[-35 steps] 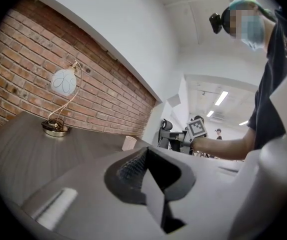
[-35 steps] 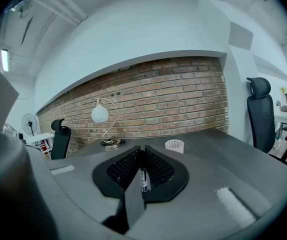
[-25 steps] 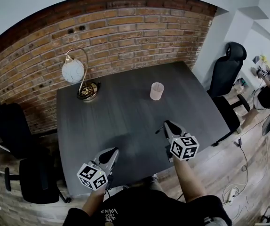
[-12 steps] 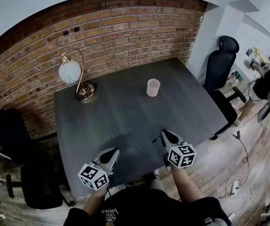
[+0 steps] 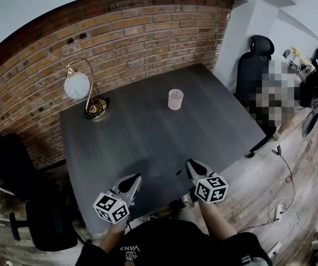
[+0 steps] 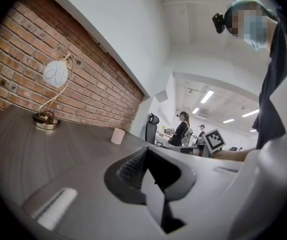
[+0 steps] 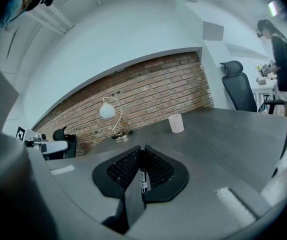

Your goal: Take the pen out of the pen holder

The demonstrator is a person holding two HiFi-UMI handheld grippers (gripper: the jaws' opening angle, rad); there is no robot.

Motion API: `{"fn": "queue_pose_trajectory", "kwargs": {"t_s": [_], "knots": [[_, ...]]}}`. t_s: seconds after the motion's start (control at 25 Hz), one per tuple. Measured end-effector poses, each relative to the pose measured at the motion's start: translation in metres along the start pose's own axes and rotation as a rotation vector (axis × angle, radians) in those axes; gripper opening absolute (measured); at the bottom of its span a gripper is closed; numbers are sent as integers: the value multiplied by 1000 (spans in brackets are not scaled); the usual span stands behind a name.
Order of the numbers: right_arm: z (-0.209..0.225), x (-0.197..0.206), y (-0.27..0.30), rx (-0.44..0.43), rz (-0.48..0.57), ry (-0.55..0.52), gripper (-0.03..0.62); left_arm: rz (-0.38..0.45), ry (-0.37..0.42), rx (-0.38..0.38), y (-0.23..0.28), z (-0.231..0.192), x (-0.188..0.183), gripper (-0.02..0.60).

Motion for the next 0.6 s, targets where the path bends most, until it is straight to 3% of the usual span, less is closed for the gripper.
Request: {"fn": "queue_pose_trajectory", "kwargs": {"t_s": [0.6], "knots": [[-17, 41, -7, -34, -61, 24, 31, -22, -6, -2, -4, 7, 11, 52]]}}
Point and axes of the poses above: the fingertips, and each gripper's own axes: y forward along the fingers, z to its right, x out of its underside, the point moved 1 cm from there along -y, backward along the fingers, and after that the axes turned 10 degrees about y, right-handed, at the moved point
